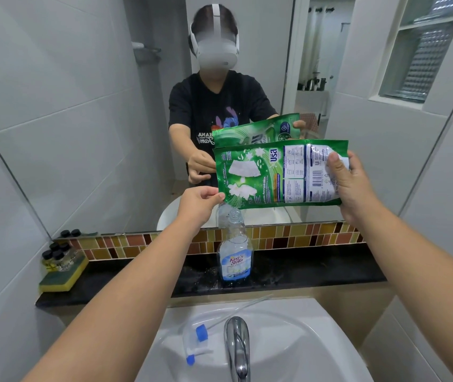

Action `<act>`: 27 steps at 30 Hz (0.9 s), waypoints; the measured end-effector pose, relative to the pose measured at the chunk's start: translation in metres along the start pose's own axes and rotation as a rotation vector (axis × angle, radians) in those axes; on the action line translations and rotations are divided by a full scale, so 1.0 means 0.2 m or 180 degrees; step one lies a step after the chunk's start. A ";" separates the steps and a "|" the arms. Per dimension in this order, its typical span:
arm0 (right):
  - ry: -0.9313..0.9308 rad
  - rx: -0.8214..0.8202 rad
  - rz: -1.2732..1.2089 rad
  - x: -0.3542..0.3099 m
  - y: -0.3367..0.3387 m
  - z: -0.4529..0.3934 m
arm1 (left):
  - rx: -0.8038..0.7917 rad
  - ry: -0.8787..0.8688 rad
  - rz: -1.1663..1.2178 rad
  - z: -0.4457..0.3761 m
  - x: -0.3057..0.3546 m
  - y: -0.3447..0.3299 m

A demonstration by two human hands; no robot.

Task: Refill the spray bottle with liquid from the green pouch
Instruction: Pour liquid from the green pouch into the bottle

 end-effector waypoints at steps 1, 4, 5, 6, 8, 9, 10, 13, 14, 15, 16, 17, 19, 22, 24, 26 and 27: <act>0.0004 0.0003 0.0007 0.00 0.00 0.00 | -0.0002 0.0003 0.0003 0.00 0.00 0.00; 0.0012 0.0005 0.0016 -0.01 0.00 -0.01 | -0.0004 0.0005 0.0041 -0.01 0.00 0.00; 0.0008 0.0011 0.0017 -0.01 0.00 -0.01 | -0.0009 0.0001 0.0054 -0.01 0.01 0.00; 0.0007 0.0019 0.0019 -0.01 0.00 -0.01 | -0.0017 -0.0004 0.0062 -0.01 0.01 0.00; 0.0015 0.0035 0.0020 -0.01 0.01 -0.01 | -0.0030 -0.0014 0.0062 -0.01 0.01 0.00; 0.0014 0.0036 0.0017 -0.01 0.01 -0.01 | -0.0034 -0.0017 0.0062 -0.01 0.01 0.00; 0.0011 0.0032 0.0016 -0.01 0.01 -0.01 | -0.0038 -0.0018 0.0062 -0.01 0.01 0.00; 0.0012 0.0028 0.0012 -0.01 0.01 -0.01 | -0.0053 -0.0038 0.0040 -0.01 0.01 0.00; 0.0023 0.0032 -0.0001 -0.01 0.01 -0.01 | -0.0055 -0.0044 0.0034 -0.01 0.02 0.00; 0.0038 0.0039 -0.0014 -0.01 0.01 -0.01 | -0.0054 -0.0053 0.0020 -0.01 0.02 0.00; 0.0047 0.0043 -0.0020 -0.01 0.01 -0.01 | -0.0052 -0.0056 -0.0001 -0.01 0.02 0.00; 0.0045 0.0042 -0.0021 -0.01 0.01 -0.01 | -0.0047 -0.0049 -0.0019 -0.01 0.02 0.00; 0.0046 0.0028 -0.0017 -0.01 0.01 -0.01 | -0.0041 -0.0029 -0.0033 -0.01 0.02 0.00; 0.0043 0.0025 0.0015 0.00 0.01 -0.02 | -0.0017 -0.0017 -0.0008 -0.01 0.02 0.01; 0.0055 0.0023 0.0014 -0.01 0.01 -0.02 | -0.0008 0.0001 -0.0011 -0.01 0.02 0.01; 0.0075 -0.0004 0.0012 -0.02 0.00 -0.02 | -0.0008 0.0006 -0.0025 -0.01 0.02 0.01; 0.0082 -0.0011 0.0009 -0.02 0.00 -0.02 | -0.0011 0.0008 -0.0026 -0.01 0.02 0.01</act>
Point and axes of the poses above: each hand's wrist, its own z-axis away from the middle knuckle, its own y-axis out of the back of the hand, x = y × z, the point moved 6 cm from there along -z, towards the middle knuckle, and after that the axes turned 1 degree about -z, right-handed, at the moved point
